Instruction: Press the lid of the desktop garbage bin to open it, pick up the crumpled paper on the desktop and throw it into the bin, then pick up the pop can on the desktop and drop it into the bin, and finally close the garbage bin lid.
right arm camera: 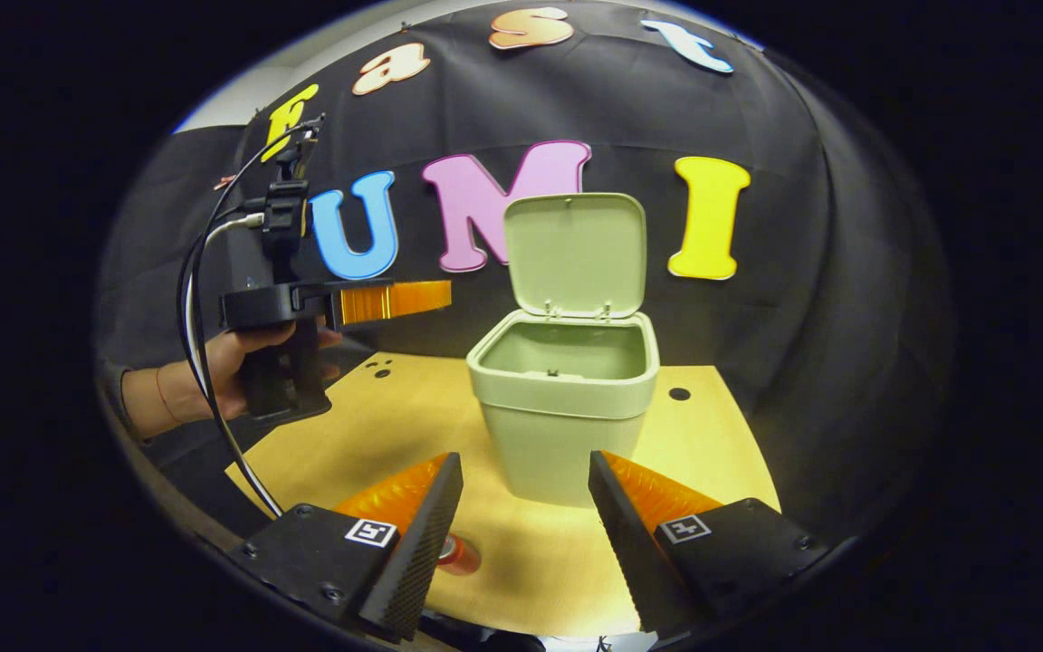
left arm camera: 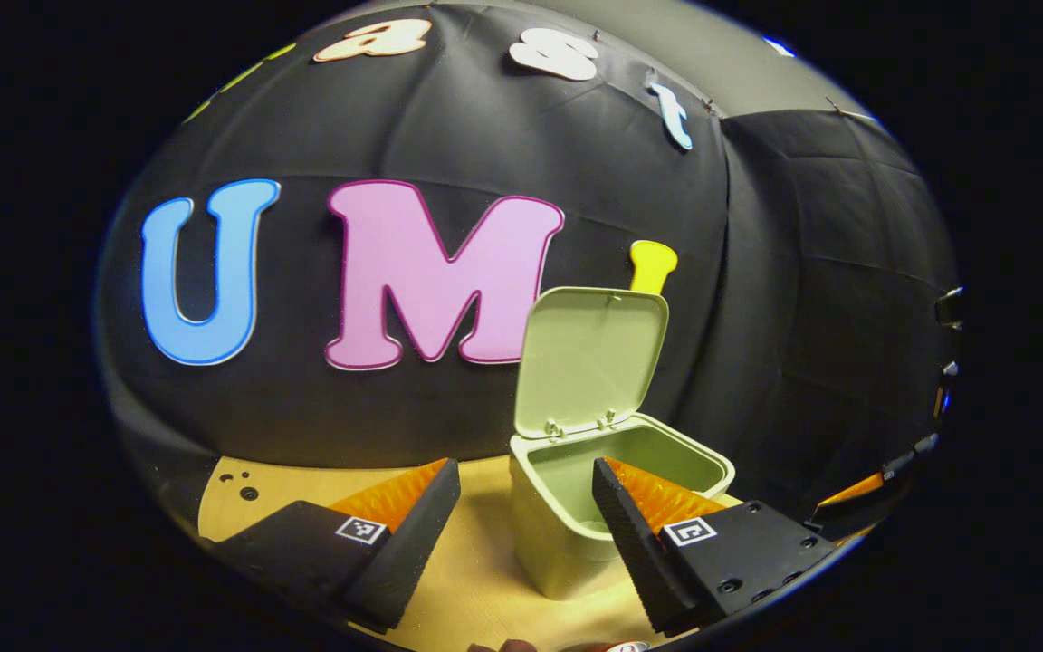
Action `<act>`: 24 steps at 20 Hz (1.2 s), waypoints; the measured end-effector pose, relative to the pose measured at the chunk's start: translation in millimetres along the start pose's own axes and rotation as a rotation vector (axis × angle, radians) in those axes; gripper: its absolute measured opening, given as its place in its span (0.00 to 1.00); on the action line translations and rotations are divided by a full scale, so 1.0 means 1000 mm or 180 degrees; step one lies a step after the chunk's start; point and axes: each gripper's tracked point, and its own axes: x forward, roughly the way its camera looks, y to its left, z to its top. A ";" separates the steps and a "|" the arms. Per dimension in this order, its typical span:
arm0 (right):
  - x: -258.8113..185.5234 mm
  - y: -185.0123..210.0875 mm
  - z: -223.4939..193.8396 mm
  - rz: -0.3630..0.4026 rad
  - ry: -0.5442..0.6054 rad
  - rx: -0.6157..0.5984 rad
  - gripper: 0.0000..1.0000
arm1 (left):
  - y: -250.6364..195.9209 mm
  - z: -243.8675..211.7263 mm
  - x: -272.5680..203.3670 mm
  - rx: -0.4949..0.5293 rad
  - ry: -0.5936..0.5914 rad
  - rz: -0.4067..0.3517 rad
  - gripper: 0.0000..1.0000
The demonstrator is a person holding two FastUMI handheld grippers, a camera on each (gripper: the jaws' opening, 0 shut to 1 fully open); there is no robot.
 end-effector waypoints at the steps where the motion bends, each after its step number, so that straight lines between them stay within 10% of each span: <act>1: 0.002 0.007 -0.004 0.0072 0.0031 -0.0028 0.90 | 0.007 -0.002 -0.008 -0.0026 0.0005 0.0054 0.95; 24: 0.056 0.094 -0.144 0.1048 0.1117 -0.0779 0.90 | 0.123 -0.079 -0.173 -0.0269 0.0248 0.1407 0.95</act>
